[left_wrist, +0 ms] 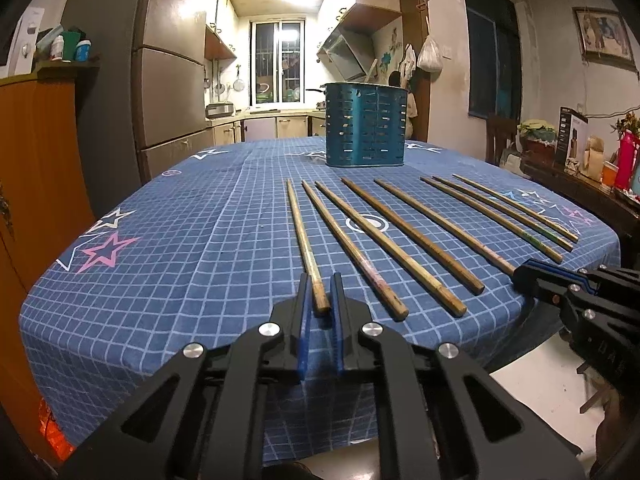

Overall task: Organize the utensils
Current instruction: 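Close the left tool on a chopstick while the right tool grasps another chopstick, then lift the left tool's chopstick over the teal holder while the right tool carries its chopstick there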

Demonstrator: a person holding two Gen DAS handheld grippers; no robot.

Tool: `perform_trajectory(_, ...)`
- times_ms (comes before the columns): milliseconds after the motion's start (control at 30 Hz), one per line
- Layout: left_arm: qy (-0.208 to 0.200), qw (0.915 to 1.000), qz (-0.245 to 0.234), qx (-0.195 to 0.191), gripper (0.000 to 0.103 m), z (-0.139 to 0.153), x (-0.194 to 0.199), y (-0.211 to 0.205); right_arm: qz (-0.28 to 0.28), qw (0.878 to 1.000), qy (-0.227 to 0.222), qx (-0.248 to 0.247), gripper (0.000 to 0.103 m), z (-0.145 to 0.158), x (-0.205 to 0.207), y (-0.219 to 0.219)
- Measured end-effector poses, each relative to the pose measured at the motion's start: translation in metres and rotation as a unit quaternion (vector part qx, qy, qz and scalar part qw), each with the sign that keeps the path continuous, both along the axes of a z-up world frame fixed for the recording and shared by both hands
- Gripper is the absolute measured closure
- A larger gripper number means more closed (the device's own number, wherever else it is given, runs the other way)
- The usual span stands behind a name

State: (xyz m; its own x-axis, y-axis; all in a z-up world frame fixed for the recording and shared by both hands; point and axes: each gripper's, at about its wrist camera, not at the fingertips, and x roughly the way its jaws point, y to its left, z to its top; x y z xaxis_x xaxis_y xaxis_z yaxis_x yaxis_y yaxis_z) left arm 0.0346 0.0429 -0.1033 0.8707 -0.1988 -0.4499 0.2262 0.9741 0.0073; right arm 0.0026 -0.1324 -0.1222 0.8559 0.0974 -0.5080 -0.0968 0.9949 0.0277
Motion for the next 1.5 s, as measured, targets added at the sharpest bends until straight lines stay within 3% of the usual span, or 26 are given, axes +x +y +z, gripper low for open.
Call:
perform_trajectory(267, 0.003, 0.9998, 0.020, -0.004, 0.098, 0.015, -0.006, 0.013, -0.011, 1.000, 0.000, 0.017, 0.095, 0.008, -0.002, -0.017)
perform_trajectory(567, -0.030, 0.9985, 0.043, -0.013, 0.098, 0.051, -0.015, 0.029, -0.012, 0.999, -0.051, 0.000, 0.095, 0.044, -0.021, -0.029)
perform_trajectory(1000, -0.068, 0.9967, 0.037, -0.025, 0.098, 0.110, -0.024, 0.030, 0.019, 0.994, -0.106, -0.020, 0.095, 0.097, -0.031, -0.033)
perform_trajectory(1367, -0.099, 0.9937, 0.045, -0.026, 0.098, 0.158, -0.017, 0.027, 0.053, 0.992, -0.114, -0.010, 0.095, 0.145, -0.004, -0.045)
perform_trajectory(1500, -0.092, 0.9947, 0.034, -0.031, 0.098, 0.174, -0.002, 0.027, 0.061, 0.991, -0.117, -0.012, 0.095, 0.159, 0.013, -0.045)
